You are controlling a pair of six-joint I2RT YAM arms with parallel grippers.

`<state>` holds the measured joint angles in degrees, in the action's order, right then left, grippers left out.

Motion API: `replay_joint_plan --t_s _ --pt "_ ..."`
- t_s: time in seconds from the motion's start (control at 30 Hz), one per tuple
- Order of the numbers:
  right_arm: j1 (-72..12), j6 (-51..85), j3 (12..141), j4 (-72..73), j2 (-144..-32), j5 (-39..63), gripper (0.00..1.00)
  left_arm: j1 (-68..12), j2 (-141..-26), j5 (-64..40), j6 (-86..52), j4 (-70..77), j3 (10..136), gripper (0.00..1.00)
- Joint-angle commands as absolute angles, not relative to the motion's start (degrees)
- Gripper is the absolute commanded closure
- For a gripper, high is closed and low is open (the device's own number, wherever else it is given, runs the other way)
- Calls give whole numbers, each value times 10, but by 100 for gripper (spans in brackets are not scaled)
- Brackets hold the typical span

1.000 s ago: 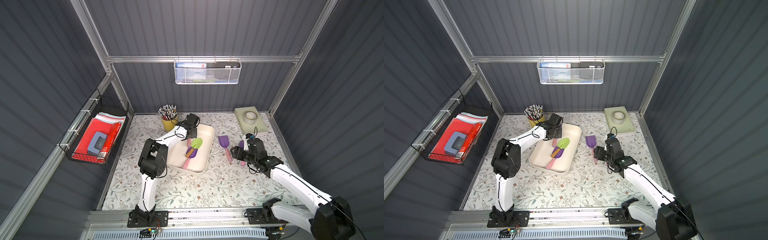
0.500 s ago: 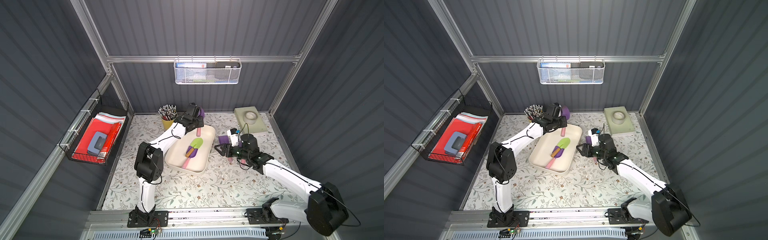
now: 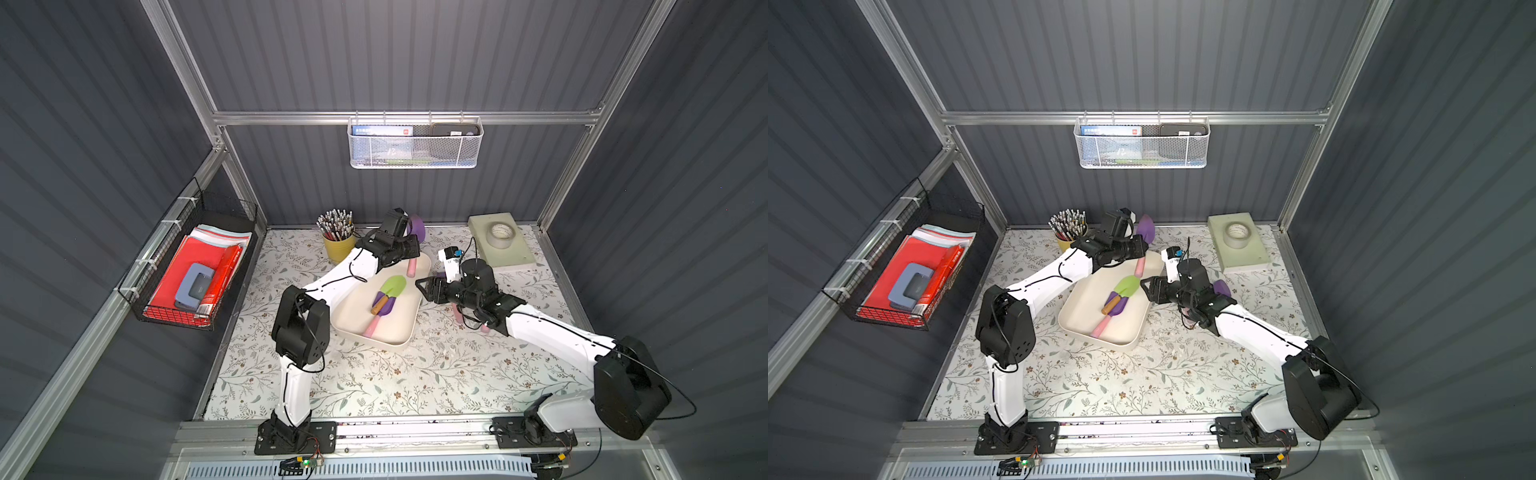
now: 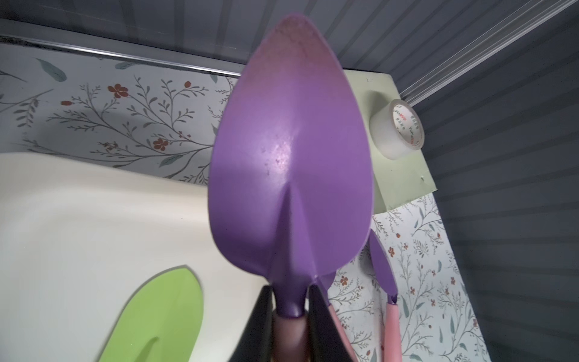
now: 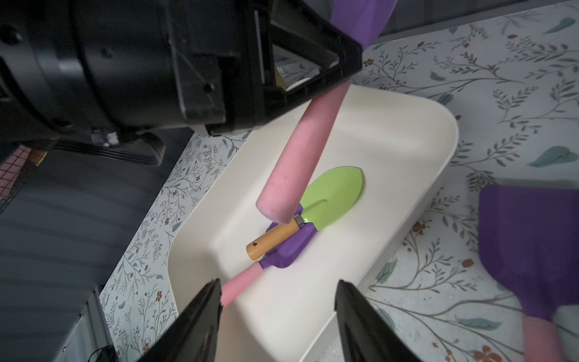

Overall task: Take the shovel out of the storage box
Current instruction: Pick up the shovel from the storage box.

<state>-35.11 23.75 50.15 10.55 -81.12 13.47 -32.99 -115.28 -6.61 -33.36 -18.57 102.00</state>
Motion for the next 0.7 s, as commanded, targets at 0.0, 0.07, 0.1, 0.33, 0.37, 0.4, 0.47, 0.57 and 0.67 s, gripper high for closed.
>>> replay_joint_plan --t_s 0.0,0.07,0.1,0.33,0.37,0.4,0.47,0.57,0.67 --pt "-350 232 519 138 -824 125 37 -337 -1115 -98 -346 -159 1013 96" --pt "-350 232 525 141 -833 127 37 -339 -1115 -101 -348 -159 1013 96" --pt "-350 231 528 142 -838 127 37 -340 -1113 -104 -348 -158 1013 96" --pt "-350 230 537 164 -859 121 37 -351 -1109 -118 -355 -149 1008 95" --pt "-350 231 539 164 -861 116 37 -352 -1108 -117 -355 -149 1006 95" --pt "-349 231 540 164 -863 110 37 -353 -1107 -117 -356 -147 1003 95" --pt "-346 228 541 163 -867 102 37 -353 -1104 -117 -356 -146 1002 95" --pt "-340 234 538 163 -871 85 38 -354 -1103 -117 -354 -147 1001 95" --pt "-333 241 529 177 -869 82 42 -354 -1103 -120 -352 -147 999 95"
